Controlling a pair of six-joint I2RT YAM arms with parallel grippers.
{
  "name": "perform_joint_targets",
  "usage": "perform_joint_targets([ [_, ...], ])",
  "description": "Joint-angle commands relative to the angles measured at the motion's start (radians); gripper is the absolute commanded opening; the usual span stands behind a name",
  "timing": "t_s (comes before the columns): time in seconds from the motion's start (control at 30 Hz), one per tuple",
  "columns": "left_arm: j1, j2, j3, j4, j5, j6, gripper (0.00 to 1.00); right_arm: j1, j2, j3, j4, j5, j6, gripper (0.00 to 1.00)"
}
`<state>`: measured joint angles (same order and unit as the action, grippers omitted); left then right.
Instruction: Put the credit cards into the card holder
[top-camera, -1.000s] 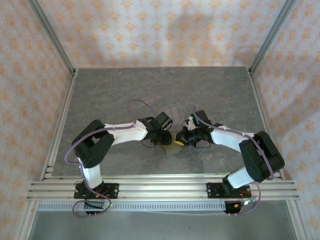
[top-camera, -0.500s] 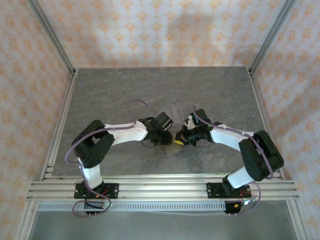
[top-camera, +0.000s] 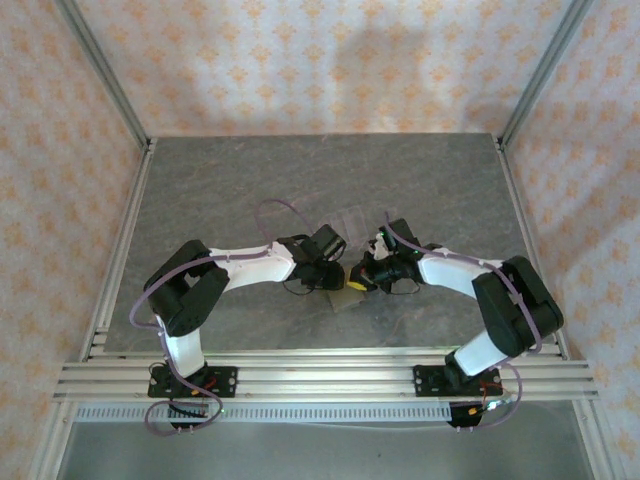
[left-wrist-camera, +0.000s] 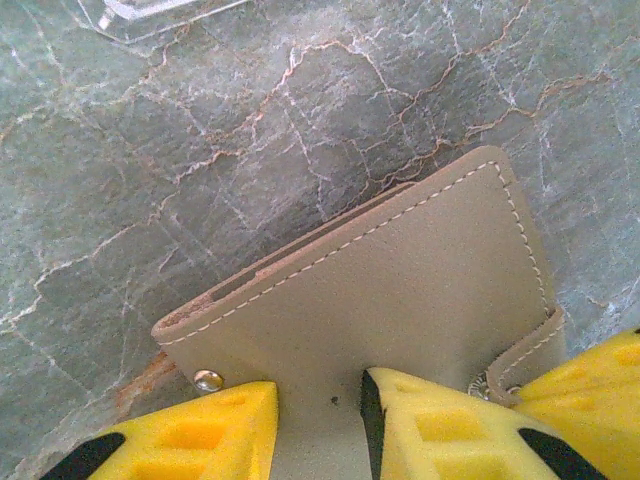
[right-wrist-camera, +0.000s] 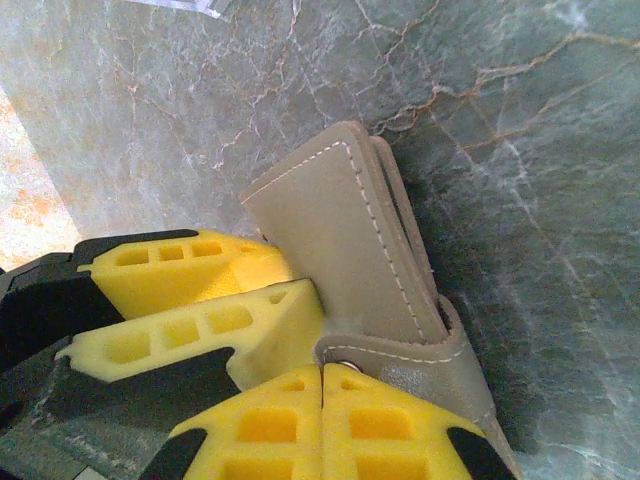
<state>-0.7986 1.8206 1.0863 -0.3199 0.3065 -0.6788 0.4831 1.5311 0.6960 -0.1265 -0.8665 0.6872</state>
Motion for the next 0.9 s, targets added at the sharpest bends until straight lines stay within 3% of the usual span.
perform_joint_targets([
  [0.0,-0.030,0.067,-0.011,0.068,0.013,0.020,0.30,0.022,0.004,0.024,0.044,-0.075,0.017,0.00],
  [0.87,-0.031,0.058,-0.003,0.081,0.023,0.015,0.30,0.051,0.054,-0.009,0.010,-0.014,0.020,0.00],
])
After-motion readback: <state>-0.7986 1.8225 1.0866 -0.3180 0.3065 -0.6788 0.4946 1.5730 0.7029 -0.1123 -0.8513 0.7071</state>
